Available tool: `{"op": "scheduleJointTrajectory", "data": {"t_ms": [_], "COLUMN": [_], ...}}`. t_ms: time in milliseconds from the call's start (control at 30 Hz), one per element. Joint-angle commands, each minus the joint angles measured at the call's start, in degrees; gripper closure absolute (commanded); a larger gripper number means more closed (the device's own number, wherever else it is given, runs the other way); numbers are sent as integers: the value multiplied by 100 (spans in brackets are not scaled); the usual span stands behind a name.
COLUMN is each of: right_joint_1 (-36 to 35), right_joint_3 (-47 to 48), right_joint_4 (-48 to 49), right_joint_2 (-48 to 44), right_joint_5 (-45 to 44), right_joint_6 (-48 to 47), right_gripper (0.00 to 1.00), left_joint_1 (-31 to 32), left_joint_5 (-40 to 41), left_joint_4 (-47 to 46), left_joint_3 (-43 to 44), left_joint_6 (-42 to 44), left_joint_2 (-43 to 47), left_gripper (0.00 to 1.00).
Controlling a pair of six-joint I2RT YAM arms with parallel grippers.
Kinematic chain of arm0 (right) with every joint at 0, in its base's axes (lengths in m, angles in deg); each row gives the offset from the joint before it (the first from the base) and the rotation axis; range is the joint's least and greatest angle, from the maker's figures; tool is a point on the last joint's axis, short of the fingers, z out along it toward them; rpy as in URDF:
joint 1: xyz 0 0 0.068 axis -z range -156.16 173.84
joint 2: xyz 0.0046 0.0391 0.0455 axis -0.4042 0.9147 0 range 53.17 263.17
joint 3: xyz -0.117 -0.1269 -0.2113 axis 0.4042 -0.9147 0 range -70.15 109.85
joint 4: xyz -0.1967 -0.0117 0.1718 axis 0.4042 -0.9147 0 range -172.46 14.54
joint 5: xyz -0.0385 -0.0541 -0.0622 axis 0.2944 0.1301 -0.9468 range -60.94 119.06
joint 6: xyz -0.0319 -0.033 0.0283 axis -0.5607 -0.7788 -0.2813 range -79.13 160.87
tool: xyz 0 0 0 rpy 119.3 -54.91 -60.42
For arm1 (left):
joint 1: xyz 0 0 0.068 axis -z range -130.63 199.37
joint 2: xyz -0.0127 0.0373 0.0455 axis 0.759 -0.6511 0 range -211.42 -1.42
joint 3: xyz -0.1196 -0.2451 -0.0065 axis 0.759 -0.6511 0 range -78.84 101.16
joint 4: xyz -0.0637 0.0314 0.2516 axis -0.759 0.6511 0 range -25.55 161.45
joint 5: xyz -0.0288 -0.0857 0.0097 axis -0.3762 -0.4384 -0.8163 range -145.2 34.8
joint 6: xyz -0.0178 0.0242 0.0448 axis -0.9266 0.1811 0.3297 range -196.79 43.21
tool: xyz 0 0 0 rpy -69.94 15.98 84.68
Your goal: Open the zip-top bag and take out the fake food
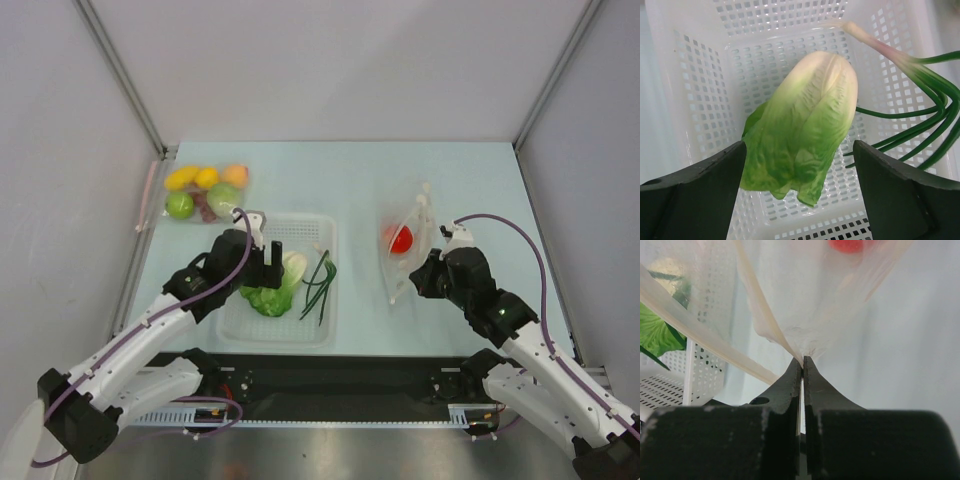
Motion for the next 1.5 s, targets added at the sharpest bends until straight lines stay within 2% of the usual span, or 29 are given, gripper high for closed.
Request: {"op": "scheduleJointTrajectory", "data": {"t_ms": [0, 267, 400, 500, 600, 800, 1067, 1333, 1433, 1467], "right_joint_1": [35, 35, 17, -35, -97, -194, -352, -387, -396, -396], "right_joint_3": [224, 373, 452, 453, 461, 470, 426, 452, 523, 558], "right_joint_4": [261, 208, 261, 331, 384, 428, 472, 446, 314, 270], "right_joint_2": [-11, 33, 129, 209, 253, 288, 297, 244, 183, 139], "right_joint_5": [22, 66, 294, 339, 339, 356, 374, 444, 444, 444], "right_joint_6": [-76, -129, -111, -76, -50, 55, 144, 152, 126, 109], "right_gripper": [100, 100, 100, 100, 100, 100, 100, 100, 100, 100], "left_joint_1": [-35, 70, 753, 1359, 1843, 2381, 2461, 2452, 2435, 2435], "left_joint_5": [165, -10, 86, 210, -62, -476, -906, -442, -292, -204], "left_joint_4": [-85, -392, -788, -1121, -1639, -2378, -2897, -2872, -2626, -2556], "left_joint_3": [188, 857, 1269, 1524, 1639, 1911, 2158, 2404, 2614, 2667], "left_joint_6": [107, 318, 274, 274, 187, 20, -86, -60, -86, -103], "left_joint_2": [232, 426, 303, -109, -628, -1725, -2536, -3159, -3502, -3564], "left_gripper": [8, 13, 13, 13, 12, 11, 7, 5, 13, 27]}}
